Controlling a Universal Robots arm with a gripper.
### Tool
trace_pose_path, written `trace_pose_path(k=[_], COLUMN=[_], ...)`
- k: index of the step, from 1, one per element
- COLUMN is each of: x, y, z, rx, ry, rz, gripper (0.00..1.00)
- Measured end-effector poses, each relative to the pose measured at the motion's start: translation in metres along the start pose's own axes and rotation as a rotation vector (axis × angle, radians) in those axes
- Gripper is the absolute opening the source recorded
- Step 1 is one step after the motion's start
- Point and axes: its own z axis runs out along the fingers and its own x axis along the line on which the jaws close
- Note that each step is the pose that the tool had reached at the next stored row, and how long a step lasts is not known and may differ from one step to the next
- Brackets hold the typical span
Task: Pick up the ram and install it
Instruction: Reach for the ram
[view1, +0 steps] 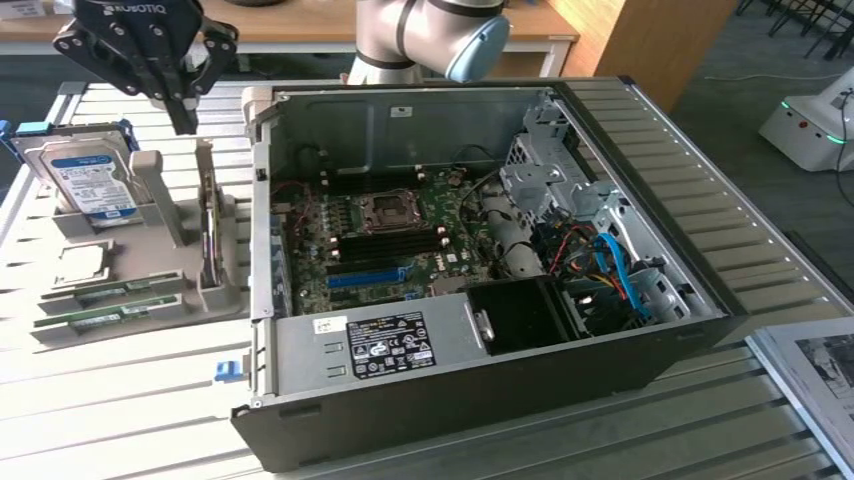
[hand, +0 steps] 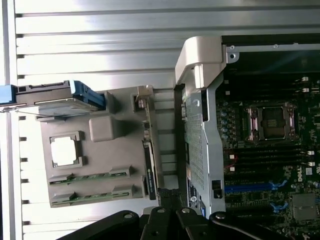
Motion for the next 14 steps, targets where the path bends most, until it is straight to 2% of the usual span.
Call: trace_pose_path(k=[14], x=[0.028], y=[-0.002], z=[-0.0007], rx=[0.0], ry=[0.0], rz=[0.0], gripper=[0.1])
